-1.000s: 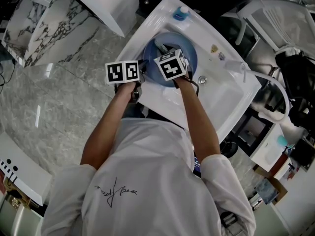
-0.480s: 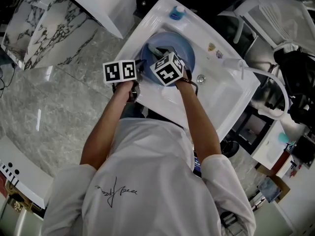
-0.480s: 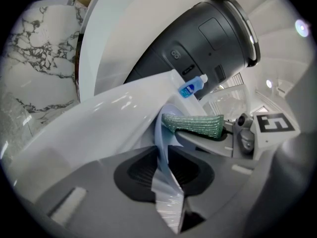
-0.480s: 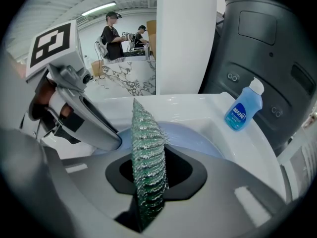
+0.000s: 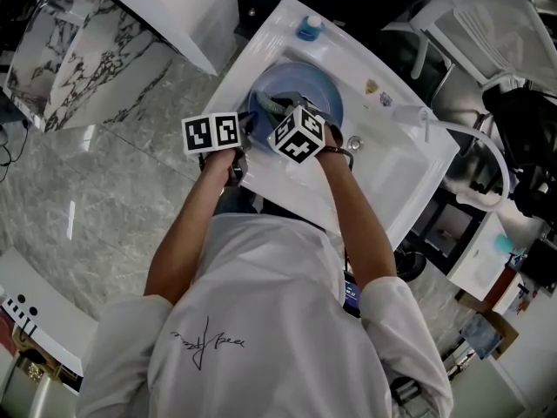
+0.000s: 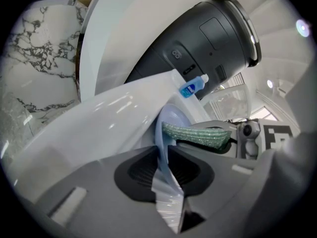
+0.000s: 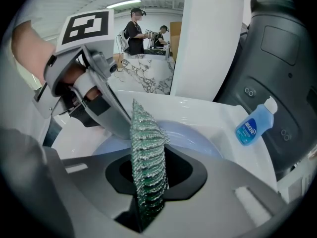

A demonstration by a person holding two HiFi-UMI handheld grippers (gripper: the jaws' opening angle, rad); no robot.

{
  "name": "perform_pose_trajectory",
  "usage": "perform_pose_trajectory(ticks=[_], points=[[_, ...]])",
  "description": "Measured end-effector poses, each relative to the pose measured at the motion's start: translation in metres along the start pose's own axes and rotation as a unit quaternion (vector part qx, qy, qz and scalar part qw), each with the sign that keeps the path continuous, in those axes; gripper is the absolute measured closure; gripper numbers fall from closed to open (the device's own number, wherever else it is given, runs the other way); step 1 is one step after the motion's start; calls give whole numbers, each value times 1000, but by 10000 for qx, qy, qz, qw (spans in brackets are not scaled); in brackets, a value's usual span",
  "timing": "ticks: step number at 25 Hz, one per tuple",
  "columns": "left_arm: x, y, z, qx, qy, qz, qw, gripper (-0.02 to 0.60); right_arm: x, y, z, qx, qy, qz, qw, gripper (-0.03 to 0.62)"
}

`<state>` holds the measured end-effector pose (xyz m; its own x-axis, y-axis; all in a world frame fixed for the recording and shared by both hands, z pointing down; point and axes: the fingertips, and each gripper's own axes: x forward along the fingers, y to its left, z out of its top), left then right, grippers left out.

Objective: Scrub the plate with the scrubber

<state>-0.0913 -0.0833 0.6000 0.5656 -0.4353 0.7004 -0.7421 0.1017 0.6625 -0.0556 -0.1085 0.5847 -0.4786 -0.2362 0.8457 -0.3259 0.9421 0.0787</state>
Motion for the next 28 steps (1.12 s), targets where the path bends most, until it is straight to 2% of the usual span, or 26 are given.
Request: perform_pose_trajectory(ticks=[11, 28], points=[[0, 2, 0, -31, 8, 8, 10000, 459, -2, 14, -7, -836, 103, -104, 9964, 533], [0, 3, 1, -161, -8, -26, 9999, 465, -11, 37, -22, -1291, 291, 45, 9912, 531]])
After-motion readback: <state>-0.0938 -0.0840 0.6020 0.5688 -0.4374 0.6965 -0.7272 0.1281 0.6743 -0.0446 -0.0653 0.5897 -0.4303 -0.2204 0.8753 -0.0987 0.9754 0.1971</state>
